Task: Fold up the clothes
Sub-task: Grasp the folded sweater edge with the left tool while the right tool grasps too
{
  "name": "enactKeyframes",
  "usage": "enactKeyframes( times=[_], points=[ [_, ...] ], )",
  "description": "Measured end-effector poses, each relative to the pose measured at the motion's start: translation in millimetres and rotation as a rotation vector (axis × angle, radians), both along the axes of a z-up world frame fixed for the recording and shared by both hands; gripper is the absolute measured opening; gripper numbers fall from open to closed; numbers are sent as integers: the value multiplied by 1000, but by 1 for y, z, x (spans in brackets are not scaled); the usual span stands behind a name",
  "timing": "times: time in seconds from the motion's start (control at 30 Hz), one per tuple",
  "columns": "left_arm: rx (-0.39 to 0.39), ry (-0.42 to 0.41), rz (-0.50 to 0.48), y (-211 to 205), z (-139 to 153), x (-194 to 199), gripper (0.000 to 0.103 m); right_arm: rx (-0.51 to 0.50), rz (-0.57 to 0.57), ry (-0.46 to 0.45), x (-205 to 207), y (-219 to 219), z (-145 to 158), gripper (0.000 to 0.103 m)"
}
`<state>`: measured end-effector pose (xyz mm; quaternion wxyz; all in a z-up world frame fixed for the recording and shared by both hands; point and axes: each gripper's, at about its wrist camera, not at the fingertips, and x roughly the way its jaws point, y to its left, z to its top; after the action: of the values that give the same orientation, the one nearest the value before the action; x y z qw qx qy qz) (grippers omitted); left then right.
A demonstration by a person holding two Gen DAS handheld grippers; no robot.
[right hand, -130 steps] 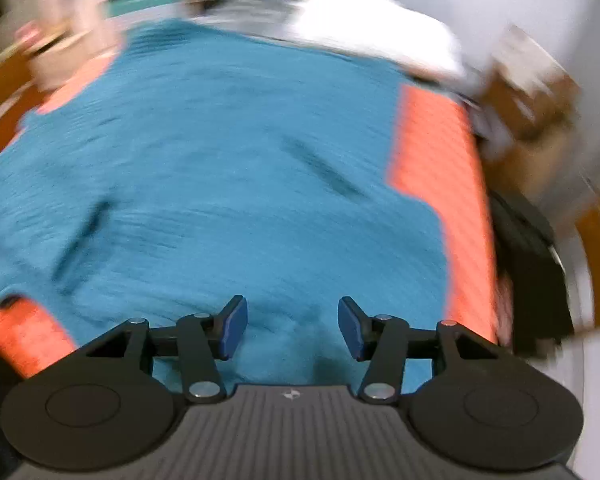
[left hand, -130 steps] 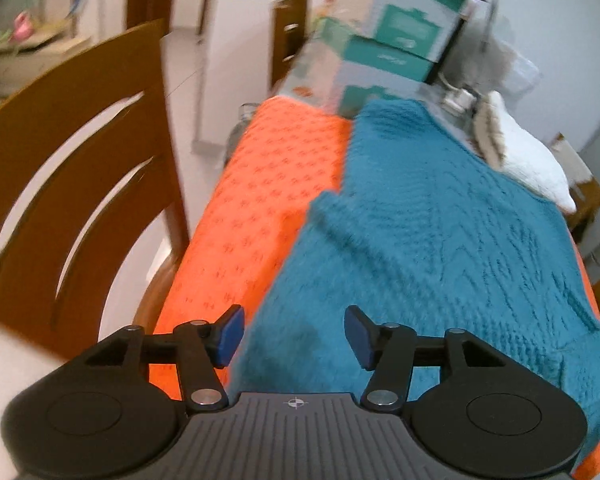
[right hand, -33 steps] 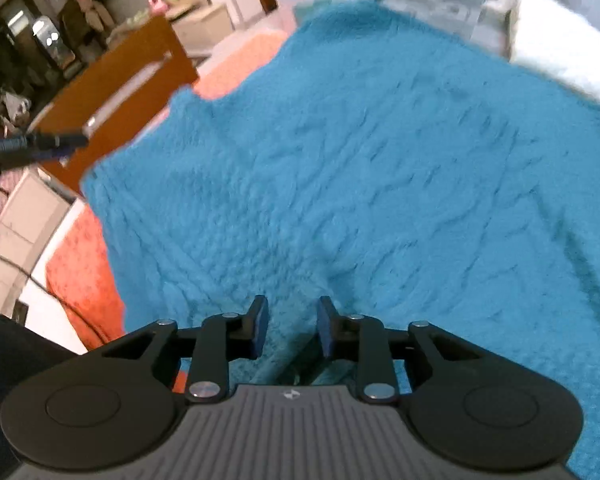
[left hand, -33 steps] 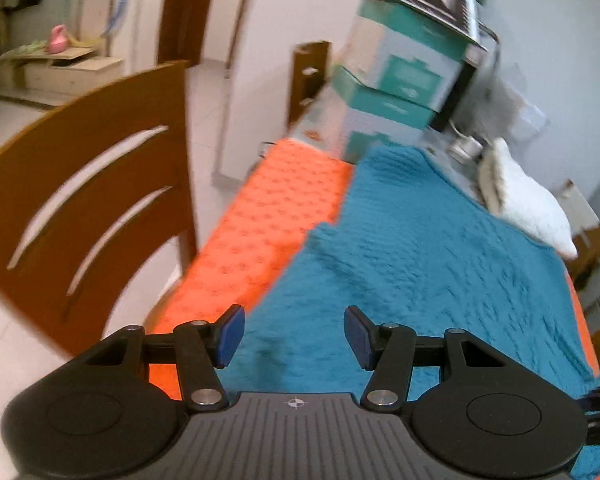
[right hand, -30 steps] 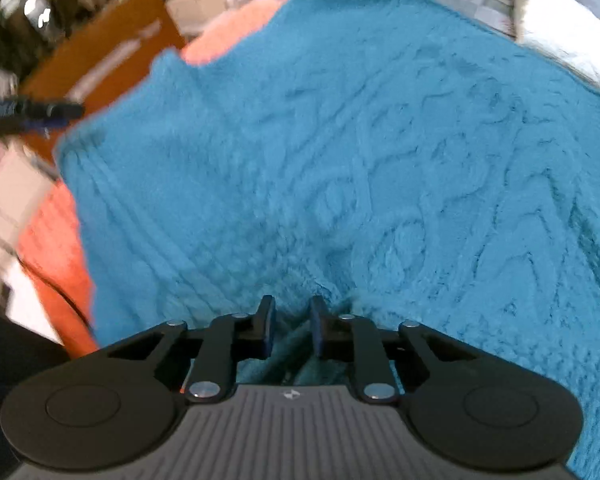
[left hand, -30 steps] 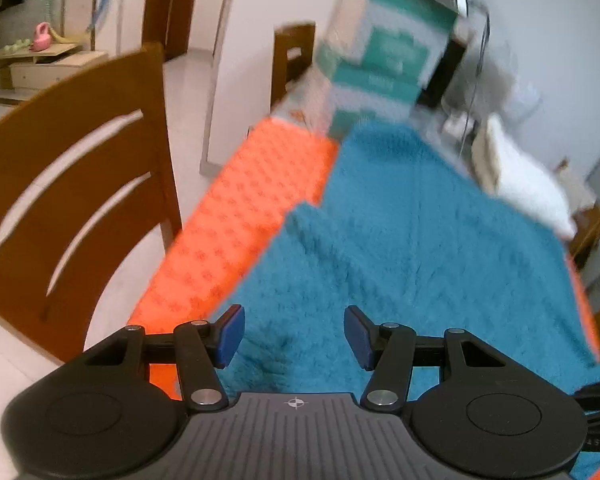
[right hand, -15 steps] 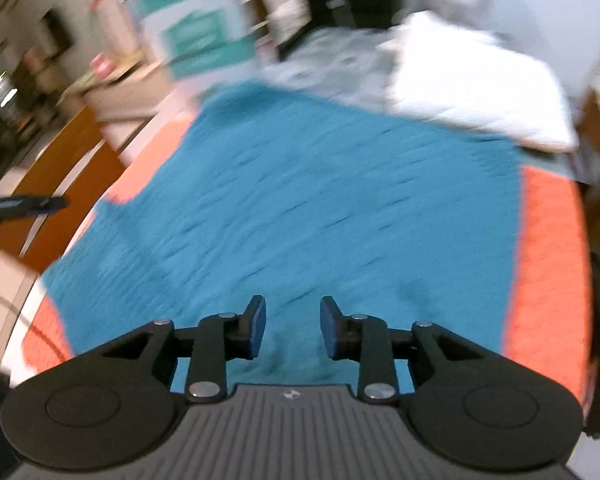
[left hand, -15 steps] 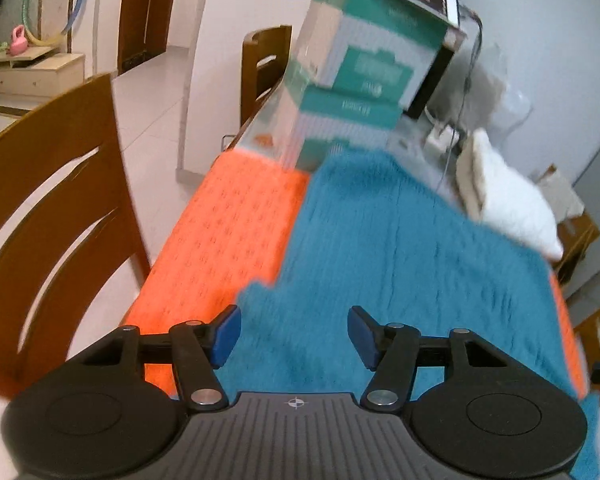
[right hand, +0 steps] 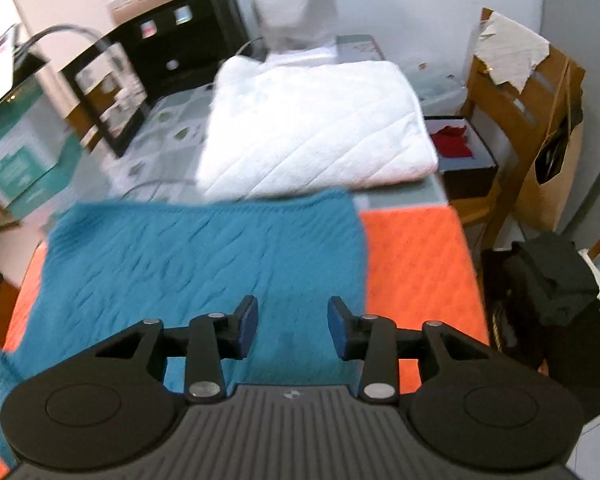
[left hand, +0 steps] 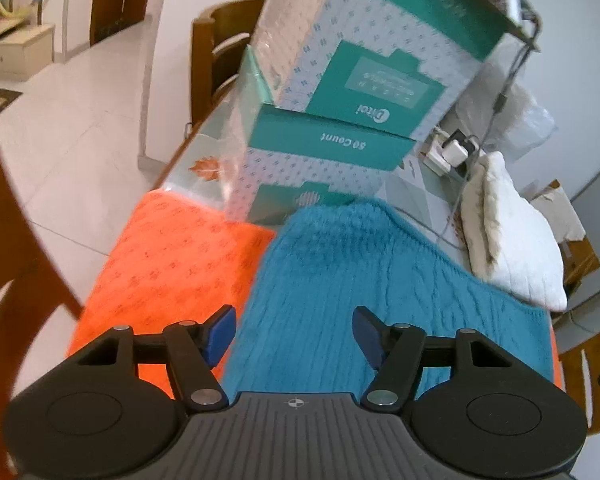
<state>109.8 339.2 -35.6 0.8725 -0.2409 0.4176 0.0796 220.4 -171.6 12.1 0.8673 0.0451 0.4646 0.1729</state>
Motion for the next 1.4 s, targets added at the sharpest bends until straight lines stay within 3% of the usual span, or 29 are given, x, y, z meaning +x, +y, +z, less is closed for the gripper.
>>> enactKeyframes(
  times=[0.33,0.47,0.63,0.67,0.7,0.73,0.77,1.03,1.23,1.4],
  points=[
    [19,102,-9,10,-56,100,68,-6,-131,42,120,-12,-63,56],
    [-12,118,-29,12,-73,120,68,28,-143,97,159,-13,-95,58],
    [11,86,-51,3,-82,131,68,58,-93,150,185,2,-121,58],
    [21,78,-53,2,-82,132,67,59,-84,151,188,5,-124,52],
    [34,70,-53,0,-82,133,61,68,-72,151,189,9,-125,34],
    [42,60,-57,-2,-81,132,48,75,-63,145,189,12,-123,27],
    [40,43,-72,-4,-80,130,22,79,-54,136,187,15,-121,22],
    [22,-74,-53,-12,-36,85,16,134,-25,-1,125,7,-53,16],
    [-4,-163,-51,-9,11,19,15,157,-28,-97,18,-22,12,15],
    [-23,-218,-47,-14,35,-54,15,138,-45,-152,-88,-37,44,15]
  ],
)
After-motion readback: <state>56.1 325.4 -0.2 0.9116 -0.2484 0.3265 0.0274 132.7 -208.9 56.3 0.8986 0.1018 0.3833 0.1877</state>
